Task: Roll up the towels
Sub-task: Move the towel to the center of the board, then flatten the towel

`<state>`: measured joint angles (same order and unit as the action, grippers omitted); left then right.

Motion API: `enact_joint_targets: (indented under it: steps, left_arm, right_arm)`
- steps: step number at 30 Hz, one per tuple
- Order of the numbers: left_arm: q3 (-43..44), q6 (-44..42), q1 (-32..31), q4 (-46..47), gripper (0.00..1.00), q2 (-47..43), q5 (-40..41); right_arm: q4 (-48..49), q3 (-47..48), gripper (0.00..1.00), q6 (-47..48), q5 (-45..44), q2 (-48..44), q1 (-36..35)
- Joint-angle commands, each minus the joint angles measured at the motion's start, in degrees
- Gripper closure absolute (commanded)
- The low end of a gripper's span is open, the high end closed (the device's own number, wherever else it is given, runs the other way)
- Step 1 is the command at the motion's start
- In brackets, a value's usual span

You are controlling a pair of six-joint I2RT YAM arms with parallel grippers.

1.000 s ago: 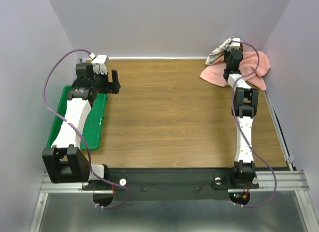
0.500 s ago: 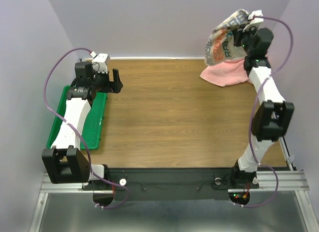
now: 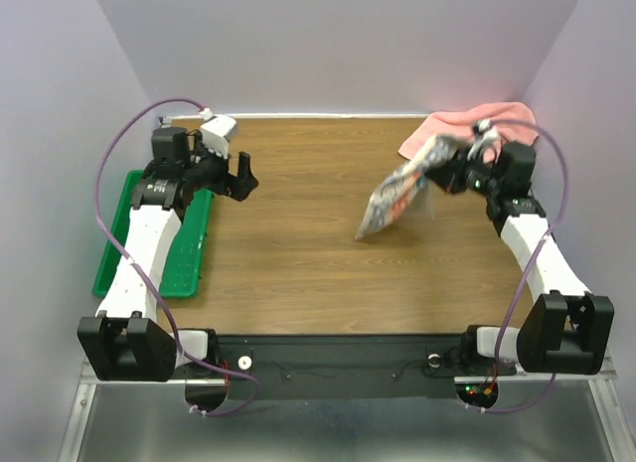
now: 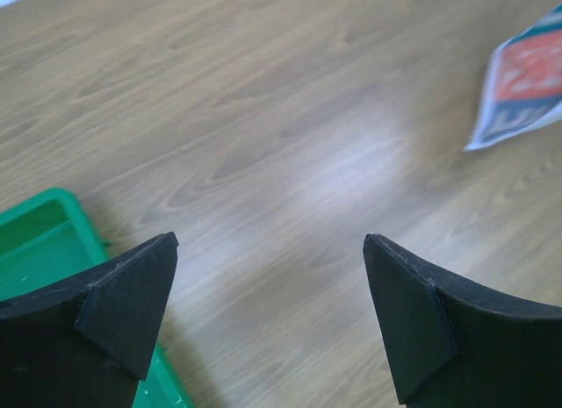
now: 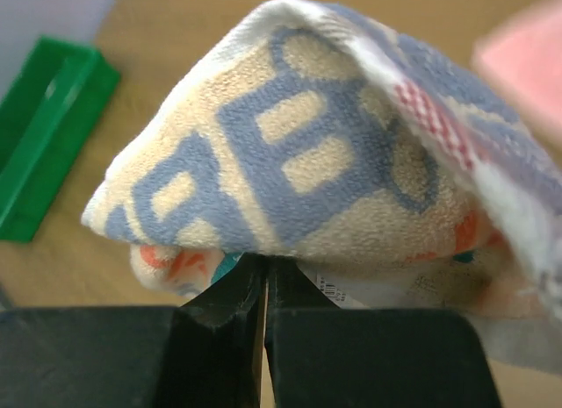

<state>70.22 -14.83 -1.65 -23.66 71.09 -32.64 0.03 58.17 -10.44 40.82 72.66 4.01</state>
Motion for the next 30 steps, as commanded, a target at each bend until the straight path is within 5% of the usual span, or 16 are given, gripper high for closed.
enact_joint_targets:
  steps: [1, 5, 12, 19, 30]
  left_arm:
    - [-1.3, -9.86, -6.51, -5.43, 0.02, 0.45, -3.57]
    - [-5.08, -13.99, -16.26, -5.78, 0.12, 3.7, -3.04]
    - [-8.78, -16.37, -33.58, 7.12, 0.19, 11.25, 2.75]
    - [6.4, -12.27, -37.72, 9.0, 0.37, 32.22, 4.7]
    - [13.98, -1.36, -42.29, 10.91, 0.32, 44.92, 0.74]
  right_arm:
    - [-6.27, -10.43, 0.99, 2.86, 3.57, -3.66, -0.23]
    - [-10.05, -18.17, 0.99, 7.45, -0.29, -6.3, -0.14]
    - [-12.25, -17.74, 0.99, 7.62, -6.8, -7.71, 0.03]
    - [-18.22, -15.2, 0.99, 13.51, -10.58, -9.38, 0.12]
    - [-19.54, -14.84, 0.99, 15.45, -13.57, -9.91, 0.21]
